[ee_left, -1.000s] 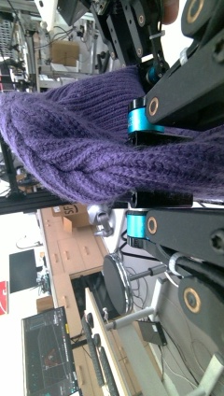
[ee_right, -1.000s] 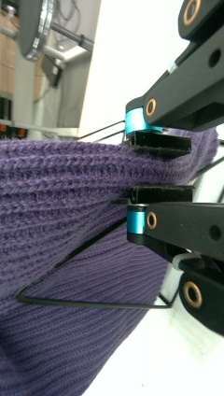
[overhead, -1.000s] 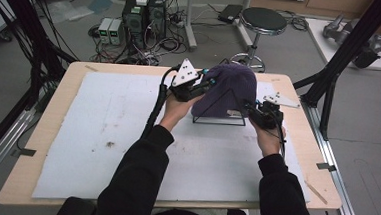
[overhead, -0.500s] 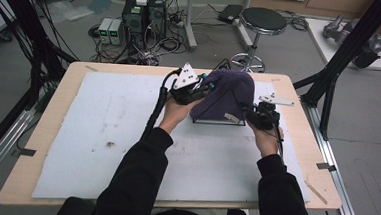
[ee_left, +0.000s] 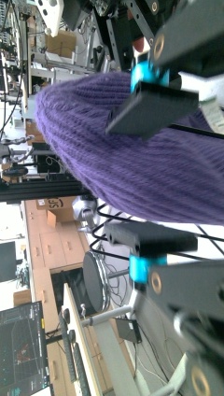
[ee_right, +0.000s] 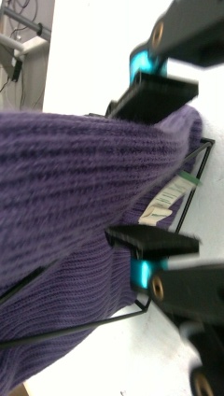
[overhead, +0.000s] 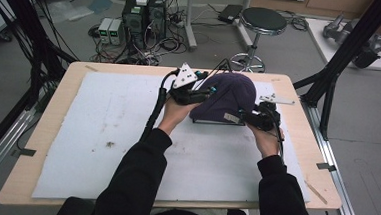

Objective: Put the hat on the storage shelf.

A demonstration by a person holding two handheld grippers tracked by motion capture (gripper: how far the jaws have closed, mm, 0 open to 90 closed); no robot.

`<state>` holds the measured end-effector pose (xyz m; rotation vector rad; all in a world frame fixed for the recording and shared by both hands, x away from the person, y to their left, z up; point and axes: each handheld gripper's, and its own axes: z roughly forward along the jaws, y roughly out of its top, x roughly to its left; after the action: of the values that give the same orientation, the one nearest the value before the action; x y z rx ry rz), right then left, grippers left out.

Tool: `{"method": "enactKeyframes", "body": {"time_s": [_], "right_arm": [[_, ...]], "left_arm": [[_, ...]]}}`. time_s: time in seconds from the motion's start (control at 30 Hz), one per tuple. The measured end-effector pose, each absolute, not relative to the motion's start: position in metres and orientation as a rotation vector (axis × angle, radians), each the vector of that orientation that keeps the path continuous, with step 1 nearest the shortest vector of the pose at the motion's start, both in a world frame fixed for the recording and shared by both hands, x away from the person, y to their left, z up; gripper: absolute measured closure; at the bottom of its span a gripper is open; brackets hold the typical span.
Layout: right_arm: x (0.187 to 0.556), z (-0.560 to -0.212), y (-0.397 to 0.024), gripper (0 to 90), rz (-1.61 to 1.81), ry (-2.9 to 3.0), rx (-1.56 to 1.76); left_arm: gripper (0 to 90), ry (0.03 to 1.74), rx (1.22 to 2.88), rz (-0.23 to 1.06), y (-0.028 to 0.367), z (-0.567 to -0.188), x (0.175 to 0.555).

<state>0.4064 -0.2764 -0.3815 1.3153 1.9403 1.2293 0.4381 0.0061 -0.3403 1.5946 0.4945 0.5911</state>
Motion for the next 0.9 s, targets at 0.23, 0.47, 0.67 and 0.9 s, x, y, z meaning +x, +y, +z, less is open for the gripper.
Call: {"method": "enactKeyframes", "body": {"time_s": [0.23,0.47,0.67,0.9], "right_arm": [[0.403,-0.377,-0.276,25.8,1.248,1.898,1.283],[0.398,-0.373,-0.275,17.7,1.258,1.822,1.249],[0.391,-0.367,-0.272,12.2,1.283,1.761,1.197],[0.377,-0.355,-0.276,11.8,1.346,1.655,1.186]], "left_arm": [[35.8,0.487,1.604,0.581,0.003,-0.341,0.436],[33.3,0.475,1.588,0.576,0.004,-0.337,0.432],[31.3,0.456,1.585,0.583,0.002,-0.334,0.426],[30.2,0.443,1.549,0.595,0.011,-0.324,0.416]]}}
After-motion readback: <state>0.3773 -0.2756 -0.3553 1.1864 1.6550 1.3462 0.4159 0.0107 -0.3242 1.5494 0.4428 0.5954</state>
